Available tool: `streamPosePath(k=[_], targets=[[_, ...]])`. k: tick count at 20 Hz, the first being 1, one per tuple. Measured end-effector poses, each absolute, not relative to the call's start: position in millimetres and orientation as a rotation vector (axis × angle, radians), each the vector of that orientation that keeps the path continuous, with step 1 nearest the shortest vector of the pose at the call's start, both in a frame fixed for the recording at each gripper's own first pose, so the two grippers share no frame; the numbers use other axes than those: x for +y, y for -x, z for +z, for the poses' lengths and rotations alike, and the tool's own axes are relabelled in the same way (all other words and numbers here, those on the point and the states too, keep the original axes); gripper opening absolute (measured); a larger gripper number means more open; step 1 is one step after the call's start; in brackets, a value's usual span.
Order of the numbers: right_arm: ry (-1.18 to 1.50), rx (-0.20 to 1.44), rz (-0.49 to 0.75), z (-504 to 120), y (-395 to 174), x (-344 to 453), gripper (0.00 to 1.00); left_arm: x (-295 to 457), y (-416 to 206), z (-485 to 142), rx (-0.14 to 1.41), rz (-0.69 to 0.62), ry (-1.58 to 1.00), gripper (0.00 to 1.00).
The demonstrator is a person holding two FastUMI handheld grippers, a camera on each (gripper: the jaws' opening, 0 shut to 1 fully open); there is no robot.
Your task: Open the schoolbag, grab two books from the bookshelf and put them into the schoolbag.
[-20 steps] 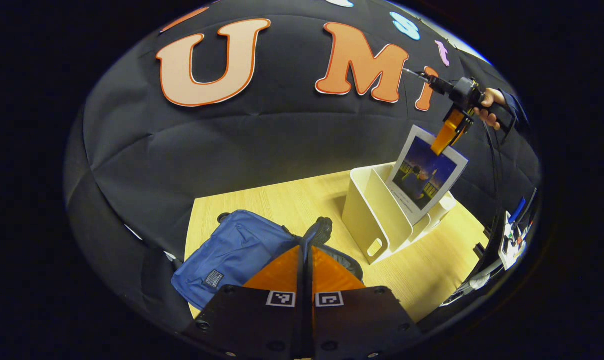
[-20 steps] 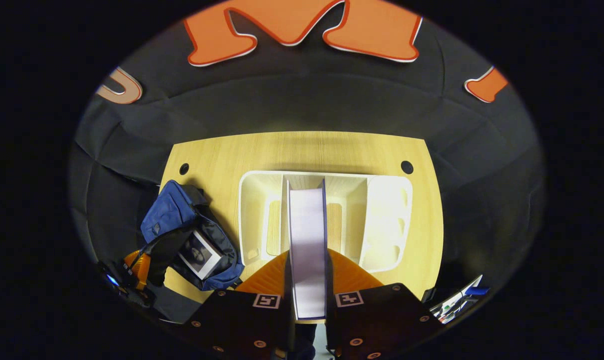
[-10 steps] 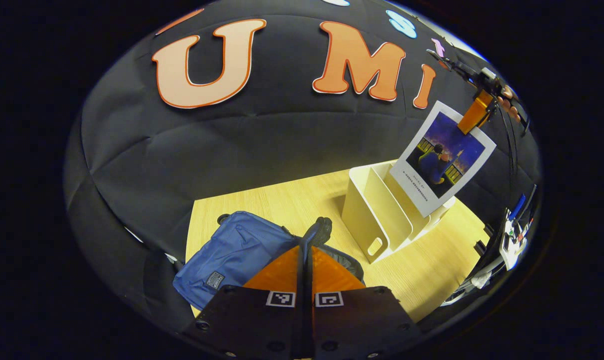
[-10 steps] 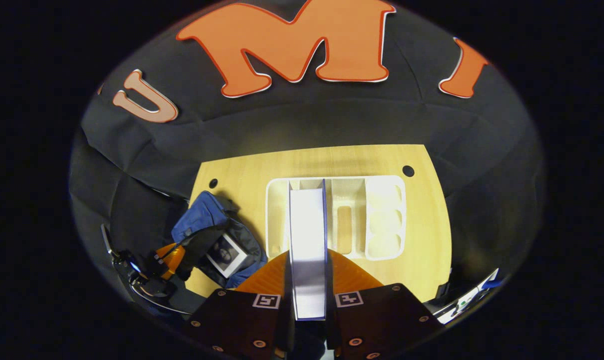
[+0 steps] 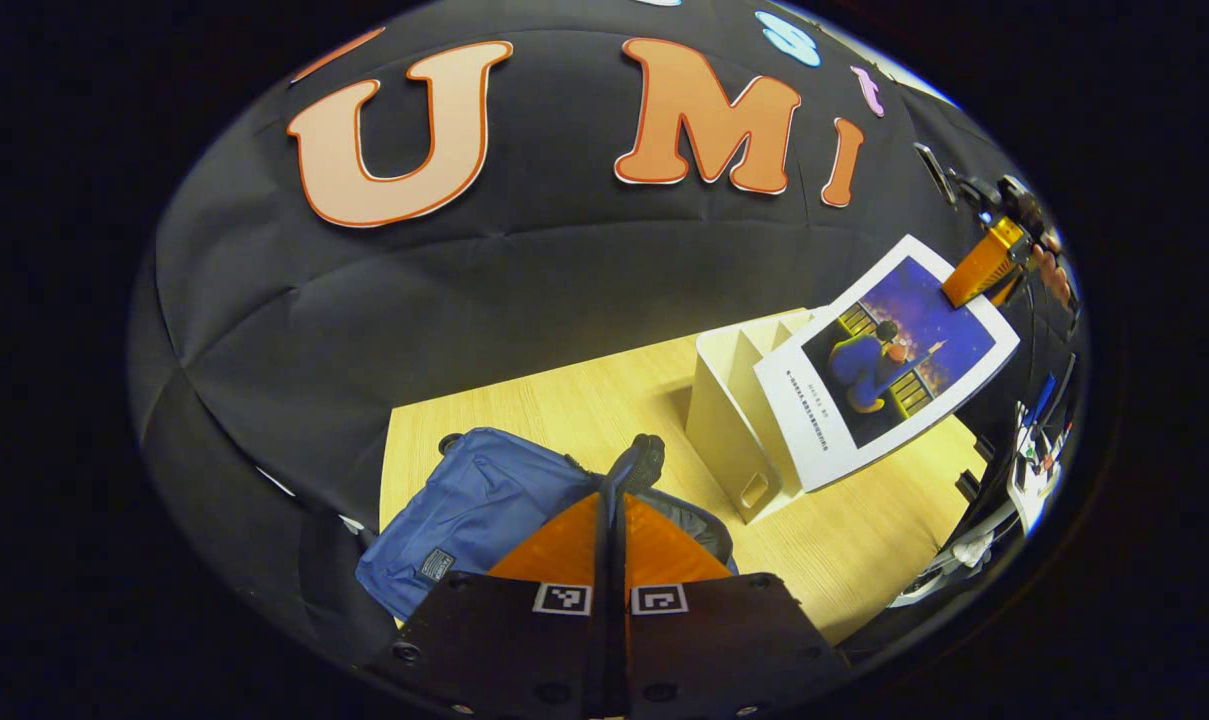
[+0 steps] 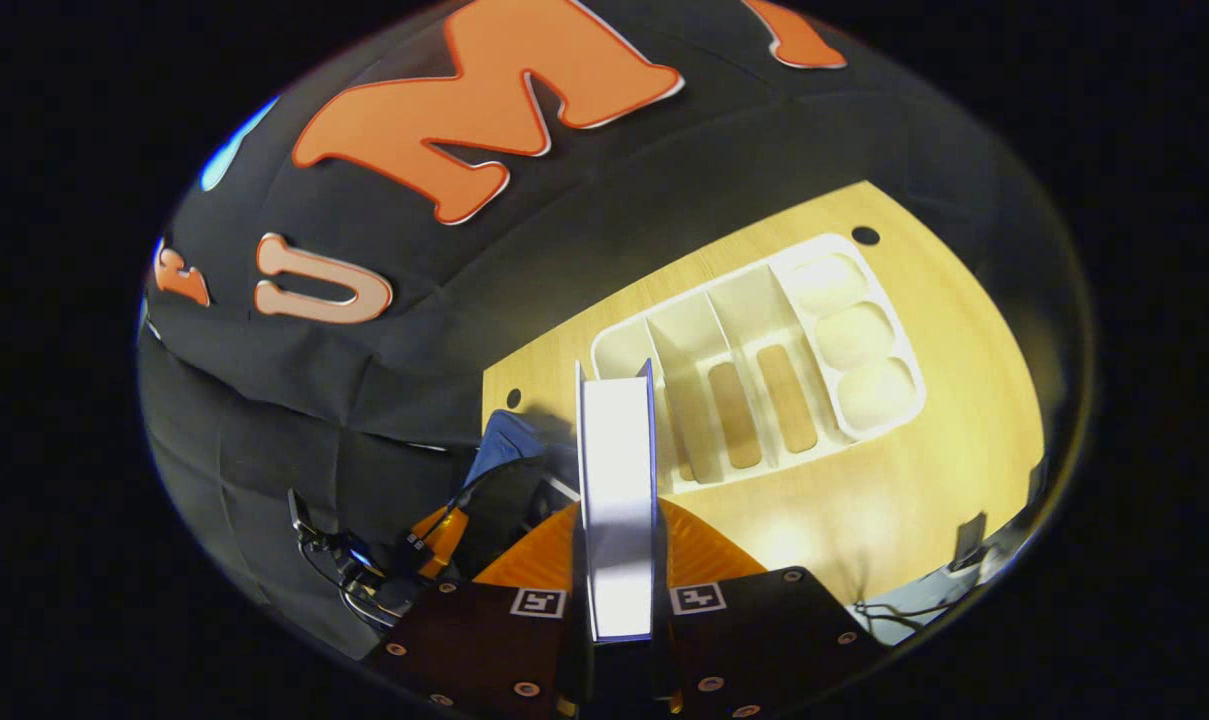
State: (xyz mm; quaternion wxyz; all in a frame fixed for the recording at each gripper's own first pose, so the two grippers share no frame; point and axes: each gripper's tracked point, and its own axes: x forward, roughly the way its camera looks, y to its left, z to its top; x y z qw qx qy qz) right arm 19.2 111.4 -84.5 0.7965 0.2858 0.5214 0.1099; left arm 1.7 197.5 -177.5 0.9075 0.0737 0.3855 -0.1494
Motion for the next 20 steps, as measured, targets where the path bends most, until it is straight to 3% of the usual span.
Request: streamPosePath(k=[13,20], targets=[[-1.003,1.168,0.363,-156,37,194,0.22,192,-3,-174,0.795,-0.303,-0.182,0.01],[-1.019,1.192,0.326,-194,39,249,0.22,189,2,-170,0.785,-0.305,-0.173,0.00]])
